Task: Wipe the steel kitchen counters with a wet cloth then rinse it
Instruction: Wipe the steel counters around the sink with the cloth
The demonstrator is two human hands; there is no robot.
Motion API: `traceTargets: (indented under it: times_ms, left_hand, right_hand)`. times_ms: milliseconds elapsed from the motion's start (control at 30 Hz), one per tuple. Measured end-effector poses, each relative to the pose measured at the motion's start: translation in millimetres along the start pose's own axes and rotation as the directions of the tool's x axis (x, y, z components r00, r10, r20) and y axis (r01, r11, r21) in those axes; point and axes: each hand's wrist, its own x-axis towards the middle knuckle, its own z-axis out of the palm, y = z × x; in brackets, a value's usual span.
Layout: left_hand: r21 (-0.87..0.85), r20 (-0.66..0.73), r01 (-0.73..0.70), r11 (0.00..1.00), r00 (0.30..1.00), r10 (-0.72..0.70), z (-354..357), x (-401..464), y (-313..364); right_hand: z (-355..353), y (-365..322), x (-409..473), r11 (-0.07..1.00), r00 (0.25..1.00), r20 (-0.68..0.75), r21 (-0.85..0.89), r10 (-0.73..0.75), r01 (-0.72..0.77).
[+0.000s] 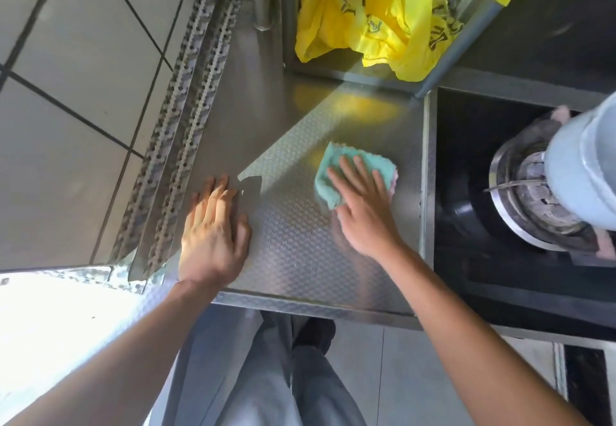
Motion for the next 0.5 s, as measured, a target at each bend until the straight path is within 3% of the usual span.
traceTargets:
  times_ms: [133, 233, 400, 500]
  left_hand:
    - [-0.012, 0.005, 0.01, 1.0, 1.0, -0.01, -3, 0, 2]
    - [-0.021, 0.001, 0.007, 1.0, 1.0, -0.007, -4, 0, 3]
    - [-0.016, 0.015, 0.013, 1.0, 1.0, -0.013, -5, 0, 3]
    - [-0.013, 0.036, 0.017, 1.0, 0.999, -0.017, -6, 1, 4]
  right_hand:
    - [5, 1, -87, 0.975, 0.962, 0.162, -0.01, -0.219, 0.224]
    - [-11, 31, -110, 0.964, 0.942, 0.229, -0.046, -0.246, 0.263]
    - [-28, 57, -31, 0.999, 0.995, 0.088, -0.001, 0.047, -0.047]
    - [-19, 32, 32, 0.972, 0.973, -0.025, 0.04, 0.231, -0.23]
